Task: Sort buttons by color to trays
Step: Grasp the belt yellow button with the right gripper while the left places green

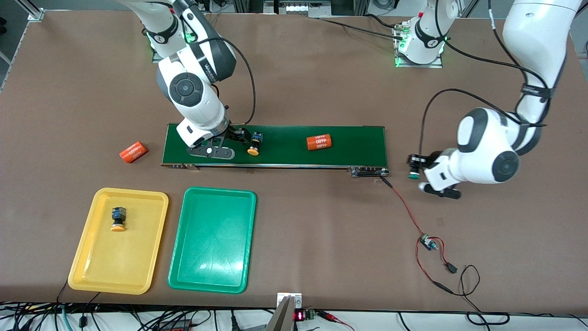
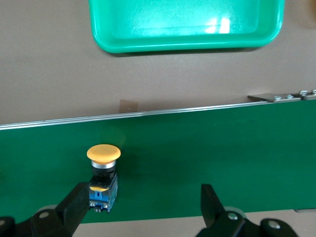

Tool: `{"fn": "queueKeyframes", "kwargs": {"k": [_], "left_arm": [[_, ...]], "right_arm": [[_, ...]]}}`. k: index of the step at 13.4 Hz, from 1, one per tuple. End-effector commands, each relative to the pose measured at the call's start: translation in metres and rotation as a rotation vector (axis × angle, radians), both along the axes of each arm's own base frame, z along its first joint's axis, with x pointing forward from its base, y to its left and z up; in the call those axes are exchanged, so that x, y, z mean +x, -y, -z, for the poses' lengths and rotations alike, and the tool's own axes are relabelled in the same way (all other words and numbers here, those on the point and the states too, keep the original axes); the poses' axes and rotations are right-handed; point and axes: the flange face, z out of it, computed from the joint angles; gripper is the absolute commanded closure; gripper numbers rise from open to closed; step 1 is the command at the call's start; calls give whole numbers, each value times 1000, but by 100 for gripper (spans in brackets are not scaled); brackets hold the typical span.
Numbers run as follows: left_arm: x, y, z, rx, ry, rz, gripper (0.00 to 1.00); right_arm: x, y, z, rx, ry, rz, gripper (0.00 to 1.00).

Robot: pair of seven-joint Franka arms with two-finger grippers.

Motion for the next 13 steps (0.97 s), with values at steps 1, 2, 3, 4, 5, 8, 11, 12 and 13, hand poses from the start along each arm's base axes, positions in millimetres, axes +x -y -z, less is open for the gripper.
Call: {"fn": "queueKeyframes", "kwargs": {"k": [1,2,3,4,5,8,11,12,13], "left_arm": [[-16,57,-24,-32,-24,-16,76],[-22,71,-25,-33,-31,-12,76],[-35,95,-20,-31,-44,-7,77],[-44,106,-10,-21,-38,-35,77],[-56,116,0,-12,-41,-52,76],[-70,122,17,-4,-55,-62,69],[-68,120,13,-6,-54,-54,0],[-64,116,6,-6,-46,-60,0],[-61,109,-6,3,-39,-64,0]], "right_arm": [[-14,-10,6,11,30,17,0],[-18,-14,10,9,35,13,0],[-20,-16,13,1,50,0,0],[-22,-15,17,-3,65,-13,0],[-27,-16,25,-4,76,-27,0],[-33,-14,40,-6,97,-46,0],[-32,-15,50,-5,95,-49,0],[-31,-14,53,-4,95,-47,0],[-31,-14,59,-5,92,-48,0]]}}
